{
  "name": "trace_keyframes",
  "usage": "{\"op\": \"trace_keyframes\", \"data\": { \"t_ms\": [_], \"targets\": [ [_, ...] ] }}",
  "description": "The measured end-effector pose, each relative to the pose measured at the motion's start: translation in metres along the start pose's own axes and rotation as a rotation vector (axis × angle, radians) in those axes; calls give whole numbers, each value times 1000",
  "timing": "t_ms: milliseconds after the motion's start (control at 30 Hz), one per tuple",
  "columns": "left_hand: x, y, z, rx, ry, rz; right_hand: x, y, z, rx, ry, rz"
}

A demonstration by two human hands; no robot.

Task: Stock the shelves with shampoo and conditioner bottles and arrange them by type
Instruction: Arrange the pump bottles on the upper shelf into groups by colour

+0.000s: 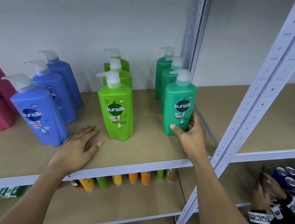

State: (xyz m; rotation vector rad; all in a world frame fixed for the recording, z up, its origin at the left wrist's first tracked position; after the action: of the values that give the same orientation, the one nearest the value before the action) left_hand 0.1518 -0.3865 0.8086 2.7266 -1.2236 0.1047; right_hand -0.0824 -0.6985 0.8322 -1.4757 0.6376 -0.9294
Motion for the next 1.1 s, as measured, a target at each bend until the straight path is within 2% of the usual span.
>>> {"op": "trace_keyframes", "data": {
  "t_ms": [200,333,433,533,633,700,833,900,967,1100],
  "targets": [
    [-3,2,0,31,-15,-7,-4,-2,3,-168,15,-18],
    [-12,5,-4,59,8,-27,-35,1,10,-629,42,-20],
    [-20,10,-5,82,21,-37,-81,-2,27,-933,6,-98],
    [-33,16,-5,133,34,-29,-121,-5,57,-977,-133,-206],
    [-51,25,-14,195,136,15,-160,-5,98,-997,-318,-261],
    [-67,28,-18,199,193,78,-183,-7,120,-963,-341,-276],
    [-114,18,-7,195,197,255,-232,-4,150,-852,-266,-336],
    [-143,7,-1,193,192,348,-257,16,165,-793,-256,-280],
    [-170,-12,19,168,135,419,-278,53,187,-819,-342,-130],
    [-214,-88,103,49,-262,324,-313,129,226,-890,-607,205]
  ]
}}
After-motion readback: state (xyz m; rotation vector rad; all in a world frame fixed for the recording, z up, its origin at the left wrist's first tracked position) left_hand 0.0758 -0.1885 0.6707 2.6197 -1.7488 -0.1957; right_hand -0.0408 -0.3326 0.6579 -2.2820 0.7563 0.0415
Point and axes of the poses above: each hand's wrist, its own x-axis towards the middle knuckle, its own z-axis out of the palm, y = z × x, the point moved 10 cm from there along x, towards the middle knuckle, and after that the axes turned 13 degrees about x, right-handed, at the moved point
